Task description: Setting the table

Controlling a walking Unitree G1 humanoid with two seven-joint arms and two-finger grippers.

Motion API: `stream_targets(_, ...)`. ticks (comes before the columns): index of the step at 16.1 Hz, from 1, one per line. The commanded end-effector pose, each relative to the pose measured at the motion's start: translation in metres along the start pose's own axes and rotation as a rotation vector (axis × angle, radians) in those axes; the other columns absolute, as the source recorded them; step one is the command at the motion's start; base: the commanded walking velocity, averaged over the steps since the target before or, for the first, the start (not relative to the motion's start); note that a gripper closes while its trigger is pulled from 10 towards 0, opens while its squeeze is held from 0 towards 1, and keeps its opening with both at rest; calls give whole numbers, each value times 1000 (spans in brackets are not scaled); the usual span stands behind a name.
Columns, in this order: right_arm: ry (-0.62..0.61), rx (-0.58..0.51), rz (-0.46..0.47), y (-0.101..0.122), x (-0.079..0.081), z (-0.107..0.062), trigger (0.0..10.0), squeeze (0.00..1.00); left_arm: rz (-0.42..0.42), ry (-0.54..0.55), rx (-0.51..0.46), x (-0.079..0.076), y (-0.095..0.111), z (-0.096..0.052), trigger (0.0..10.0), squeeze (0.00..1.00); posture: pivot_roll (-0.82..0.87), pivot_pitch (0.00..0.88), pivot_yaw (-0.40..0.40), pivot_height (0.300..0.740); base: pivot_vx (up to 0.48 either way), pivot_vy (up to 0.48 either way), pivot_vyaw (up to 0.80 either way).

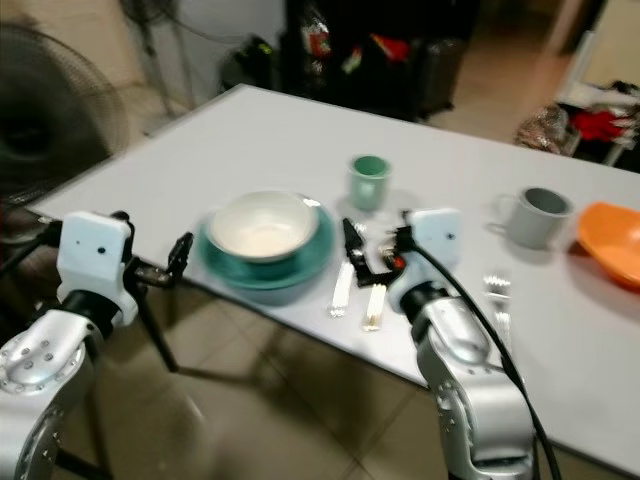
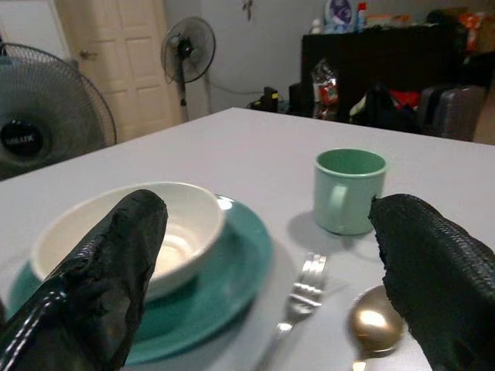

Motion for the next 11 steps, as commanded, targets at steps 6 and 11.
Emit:
stream_targets(6, -31, 7, 24, -2, 3, -3, 10000, 0, 26, -24, -9, 5, 3, 8, 10000, 0, -61, 5, 47, 740, 0, 282, 0)
stream_targets(11, -24, 3, 33, -2, 8, 0, 10000, 0, 31, -23, -11, 8, 5, 12, 10000, 0, -35, 19, 37, 740, 0, 280, 0)
Point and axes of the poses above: a point about 5 cm out from each wrist's last joint towards the gripper, its own z axis pointing out of the wrist towards the gripper, its own y axis along the axis of the wrist's last joint, x = y × z, the point moved 1 cm from there along z, pointing out of the wrist towards the gripper, and after that the axes turned 4 degrees about z, right-handed, at the moved point
